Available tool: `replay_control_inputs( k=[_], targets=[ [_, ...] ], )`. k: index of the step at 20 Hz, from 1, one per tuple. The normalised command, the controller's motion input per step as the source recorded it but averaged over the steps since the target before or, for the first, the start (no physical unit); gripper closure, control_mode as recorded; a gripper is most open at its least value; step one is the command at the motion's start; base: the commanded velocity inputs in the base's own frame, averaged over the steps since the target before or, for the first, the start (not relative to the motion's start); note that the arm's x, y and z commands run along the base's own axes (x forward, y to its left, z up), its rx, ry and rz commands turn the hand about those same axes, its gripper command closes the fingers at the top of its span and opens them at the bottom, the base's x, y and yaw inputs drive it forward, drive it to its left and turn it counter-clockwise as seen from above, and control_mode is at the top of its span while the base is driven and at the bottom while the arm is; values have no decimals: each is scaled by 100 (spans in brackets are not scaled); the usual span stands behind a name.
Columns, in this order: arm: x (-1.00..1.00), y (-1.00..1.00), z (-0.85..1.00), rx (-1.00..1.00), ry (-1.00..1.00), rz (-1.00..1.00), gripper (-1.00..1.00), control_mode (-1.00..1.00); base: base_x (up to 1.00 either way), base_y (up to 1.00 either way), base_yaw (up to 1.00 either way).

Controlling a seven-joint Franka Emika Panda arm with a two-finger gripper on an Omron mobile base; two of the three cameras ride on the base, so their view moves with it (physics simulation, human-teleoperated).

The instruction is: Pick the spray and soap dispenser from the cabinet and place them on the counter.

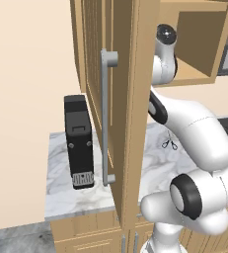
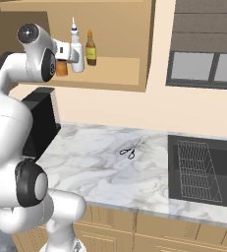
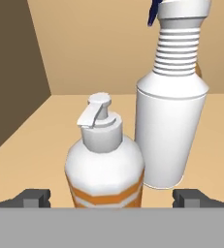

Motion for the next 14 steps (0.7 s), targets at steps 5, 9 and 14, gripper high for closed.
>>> replay_control_inputs(
  k=[5, 9, 14],
  targets=[
    [11, 3, -4, 0, 0, -1, -100, -100, 0, 0, 0],
    [9, 2, -3, 0, 0, 0, -100, -100, 0, 0, 0],
    [9, 0, -4, 0, 0, 0, -100, -100, 0, 0, 0]
  ],
)
